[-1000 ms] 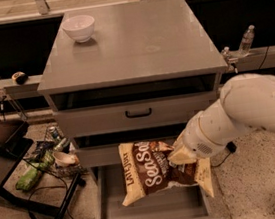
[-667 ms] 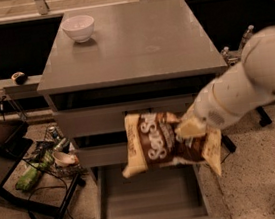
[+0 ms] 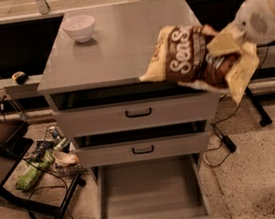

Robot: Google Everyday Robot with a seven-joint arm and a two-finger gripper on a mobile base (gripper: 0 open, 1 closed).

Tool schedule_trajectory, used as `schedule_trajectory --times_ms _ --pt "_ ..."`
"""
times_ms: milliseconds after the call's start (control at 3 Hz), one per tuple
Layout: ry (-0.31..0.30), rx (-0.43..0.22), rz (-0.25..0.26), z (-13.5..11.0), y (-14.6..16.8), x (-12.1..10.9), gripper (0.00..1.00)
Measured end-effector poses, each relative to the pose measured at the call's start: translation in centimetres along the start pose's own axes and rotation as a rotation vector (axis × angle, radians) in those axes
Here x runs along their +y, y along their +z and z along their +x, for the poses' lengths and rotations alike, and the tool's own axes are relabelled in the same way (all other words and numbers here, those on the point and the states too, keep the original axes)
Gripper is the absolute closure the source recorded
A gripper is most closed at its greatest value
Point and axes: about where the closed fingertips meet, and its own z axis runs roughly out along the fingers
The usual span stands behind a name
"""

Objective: Pick brown chip bag from bottom drawer and place on counter

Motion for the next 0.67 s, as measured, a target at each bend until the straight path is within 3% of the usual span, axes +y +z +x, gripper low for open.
schedule_trajectory --times_ms 333,667 --pt "0.076 -0.072 0.129 -3.1 -2.4 -5.7 1.0" --pt "0.095 -0.174 0.214 -6.1 -2.4 -12.3 1.0"
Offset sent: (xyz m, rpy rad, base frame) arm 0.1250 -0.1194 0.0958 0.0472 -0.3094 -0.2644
